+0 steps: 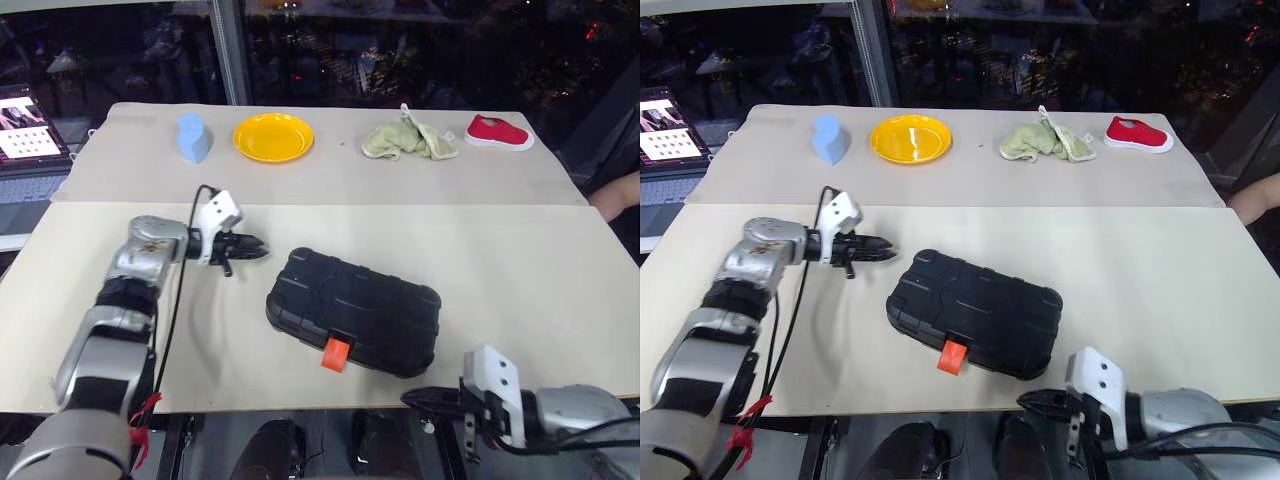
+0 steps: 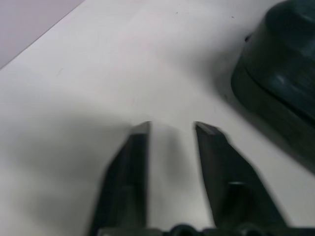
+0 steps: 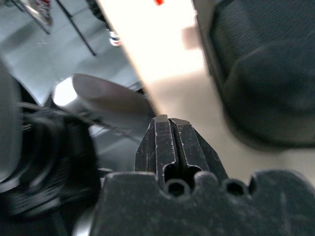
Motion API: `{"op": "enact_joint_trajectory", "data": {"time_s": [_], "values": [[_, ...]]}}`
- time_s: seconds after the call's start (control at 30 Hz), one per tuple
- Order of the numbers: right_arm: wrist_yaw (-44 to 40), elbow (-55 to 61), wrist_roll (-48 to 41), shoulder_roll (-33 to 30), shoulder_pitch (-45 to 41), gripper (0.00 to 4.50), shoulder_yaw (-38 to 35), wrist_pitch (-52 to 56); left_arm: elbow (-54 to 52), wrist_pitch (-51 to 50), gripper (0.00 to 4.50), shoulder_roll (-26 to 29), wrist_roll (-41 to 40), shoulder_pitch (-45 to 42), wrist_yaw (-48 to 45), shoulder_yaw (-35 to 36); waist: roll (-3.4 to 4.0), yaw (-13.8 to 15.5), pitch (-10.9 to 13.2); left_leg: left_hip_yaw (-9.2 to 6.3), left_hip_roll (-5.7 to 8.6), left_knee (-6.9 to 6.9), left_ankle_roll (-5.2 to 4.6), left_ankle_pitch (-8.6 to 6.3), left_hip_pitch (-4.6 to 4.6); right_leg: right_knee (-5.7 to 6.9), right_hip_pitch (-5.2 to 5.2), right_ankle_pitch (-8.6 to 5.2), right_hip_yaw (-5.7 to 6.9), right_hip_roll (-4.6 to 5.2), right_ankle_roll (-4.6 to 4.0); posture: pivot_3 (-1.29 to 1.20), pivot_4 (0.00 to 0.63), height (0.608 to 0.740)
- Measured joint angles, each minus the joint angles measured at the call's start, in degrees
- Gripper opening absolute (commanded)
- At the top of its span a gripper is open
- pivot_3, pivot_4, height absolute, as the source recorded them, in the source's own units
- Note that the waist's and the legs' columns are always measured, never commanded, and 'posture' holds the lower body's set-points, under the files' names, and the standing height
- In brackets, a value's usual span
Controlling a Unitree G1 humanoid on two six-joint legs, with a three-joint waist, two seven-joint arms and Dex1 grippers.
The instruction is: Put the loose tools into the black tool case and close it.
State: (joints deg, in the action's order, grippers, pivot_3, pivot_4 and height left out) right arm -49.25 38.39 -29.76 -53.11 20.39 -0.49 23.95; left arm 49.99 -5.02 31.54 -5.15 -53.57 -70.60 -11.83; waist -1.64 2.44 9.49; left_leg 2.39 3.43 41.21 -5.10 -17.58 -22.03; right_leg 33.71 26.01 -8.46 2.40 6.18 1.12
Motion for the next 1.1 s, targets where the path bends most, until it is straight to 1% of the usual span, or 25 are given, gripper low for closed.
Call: {"op": "enact_joint_trajectory", "data": {"time_s": [0.07, 0.13, 0.2, 0.3, 0.37, 0.5, 0.57, 0.67, 0.73, 0.87, 0.9, 0.97, 1.0, 1.03, 1.1], "values": [[0.78, -1.52, 2.94, 0.91, -2.02, 0.00, 2.61, 0.06, 3.52, 2.27, 0.05, -2.51, 1.76, -1.78, -0.41, -0.75, 0.00, -0.09, 0.00, -0.01, 0.02, 0.35, -0.01, 0.01, -0.31, 0.30, 0.29, 0.01, 0.04, -0.10, -0.01, 0.00, 0.150, 0.740], [1.62, -2.79, 5.63, 2.09, -3.57, 0.00, 4.91, 0.31, 5.17, 4.11, 0.05, -4.77, 3.13, -2.68, -0.73, -1.29, -0.01, -0.18, 0.00, -0.02, 0.03, 0.46, -0.05, -0.01, -0.41, 0.27, 0.28, 0.02, 0.10, -0.21, 0.00, 0.00, 0.150, 0.740], [2.61, -4.00, 6.82, 3.60, -5.00, 0.00, 5.43, 0.47, 5.57, 6.23, 0.05, -6.16, 4.27, -2.73, -1.63, -1.95, -0.01, -0.52, 0.01, 0.02, 0.06, 0.56, -0.14, -0.07, -0.38, 0.25, 0.22, 0.08, 0.01, -0.17, 0.09, 0.00, 0.150, 0.740], [4.13, -5.87, 8.63, 5.36, -7.03, 0.00, 5.35, 0.08, 5.29, 8.34, 0.05, -5.06, 5.52, -2.56, -3.42, -1.99, -0.10, -1.07, 0.06, 0.03, 0.05, 0.66, -0.23, -0.12, -0.35, 0.22, 0.14, 0.17, -0.04, 0.05, 0.18, 0.00, 0.150, 0.740], [5.22, -7.82, 10.00, 6.07, -8.53, 0.00, 4.79, -0.52, 3.80, 8.83, 0.05, -4.14, 5.61, -1.73, -5.95, -2.08, -0.10, -1.14, 0.06, 0.03, 0.06, 0.71, -0.50, -0.19, -0.29, 0.24, 0.06, 0.24, -0.05, 0.14, 0.24, 0.00, 0.150, 0.740], [9.80, -15.00, 13.48, 7.62, -13.15, 0.00, 0.52, -0.83, -4.37, 7.60, 0.05, -1.73, 5.02, 3.15, -12.81, -2.31, -0.08, -1.17, 0.06, 0.05, 0.10, 0.72, -0.42, -0.11, -0.26, 0.32, 0.09, 0.42, -0.07, 0.21, 0.19, 0.00, 0.150, 0.740], [10.65, -16.97, 14.44, 7.62, -14.05, 0.00, -1.57, -0.90, -8.80, 5.72, 0.05, -0.86, 4.51, 5.49, -15.44, -2.72, -0.07, -0.97, 0.06, 0.04, 0.08, 0.71, -0.17, 0.15, -0.29, 0.36, 0.16, 0.42, -0.06, 0.16, 0.12, 0.00, 0.150, 0.740], [10.60, -17.78, 15.12, 7.83, -14.34, 0.00, -2.48, -1.34, -14.54, 2.35, 0.05, 0.44, 3.63, 8.40, -17.16, -2.79, -0.06, -0.99, 0.05, 0.03, 0.00, 0.66, -0.17, 0.14, -0.40, 0.36, 0.29, 0.42, -0.06, -0.02, 0.04, 0.00, 0.150, 0.740], [10.54, -17.74, 15.08, 8.01, -13.96, 0.00, -2.92, -1.37, -16.41, 1.28, 0.05, 0.85, 3.50, 8.78, -17.13, -2.76, -0.05, -0.96, 0.05, 0.03, 0.03, 0.65, -0.19, 0.14, -0.42, 0.33, 0.29, 0.41, -0.04, -0.08, 0.03, 0.00, 0.150, 0.740], [8.87, -15.68, 12.77, 8.12, -10.02, 0.00, -6.96, -1.07, -17.51, -2.04, 0.05, 1.12, 2.14, 6.98, -16.86, -1.92, -0.05, -0.55, 0.05, 0.03, 0.11, 0.66, -0.34, 0.05, -0.45, 0.28, 0.25, 0.40, 0.01, -0.11, 0.10, 0.00, 0.150, 0.740], [8.10, -14.79, 11.79, 8.12, -8.70, 0.00, -7.94, -0.69, -17.42, -4.30, 0.05, 0.92, 1.20, 5.49, -17.04, -1.49, -0.05, -0.42, 0.06, 0.03, 0.13, 0.68, -0.36, 0.04, -0.46, 0.27, 0.24, 0.41, 0.00, -0.11, 0.13, 0.00, 0.150, 0.740], [5.34, -11.22, 7.76, 7.81, -4.12, 0.00, -11.16, 1.00, -18.34, -11.62, 0.05, 0.27, -2.63, -0.70, -18.71, -0.08, -0.06, 0.15, 0.09, -0.12, 0.14, 0.83, -0.38, 0.06, -0.62, 0.29, 0.26, 0.39, 0.10, -0.18, 0.20, 0.00, 0.150, 0.740], [4.58, -10.18, 6.76, 7.78, -2.94, 0.00, -11.88, 1.43, -19.48, -13.27, 0.05, 0.44, -3.86, -2.42, -19.29, 0.25, -0.05, 0.16, 0.09, -0.12, 0.14, 0.88, -0.40, 0.05, -0.62, 0.31, 0.23, 0.39, 0.08, -0.18, 0.20, 0.00, 0.150, 0.740], [3.50, -8.54, 4.94, 7.79, -1.04, 0.00, -13.24, 2.38, -22.88, -16.59, 0.05, 0.35, -6.45, -5.29, -20.29, 0.84, -0.02, -0.03, 0.08, -0.11, 0.16, 0.88, -0.43, 0.03, -0.58, 0.29, 0.18, 0.39, 0.03, -0.19, 0.22, 0.00, 0.150, 0.740], [3.06, -7.42, 3.32, 7.88, 0.25, 0.00, -14.36, 3.53, -26.90, -19.47, 0.05, -1.07, -8.85, -6.93, -20.84, 0.97, 0.09, -0.20, 0.01, -0.09, 0.21, 0.88, -0.50, -0.01, -0.40, 0.30, 0.03, 0.32, -0.05, -0.15, 0.32, 0.00, 0.150, 0.740]]}}
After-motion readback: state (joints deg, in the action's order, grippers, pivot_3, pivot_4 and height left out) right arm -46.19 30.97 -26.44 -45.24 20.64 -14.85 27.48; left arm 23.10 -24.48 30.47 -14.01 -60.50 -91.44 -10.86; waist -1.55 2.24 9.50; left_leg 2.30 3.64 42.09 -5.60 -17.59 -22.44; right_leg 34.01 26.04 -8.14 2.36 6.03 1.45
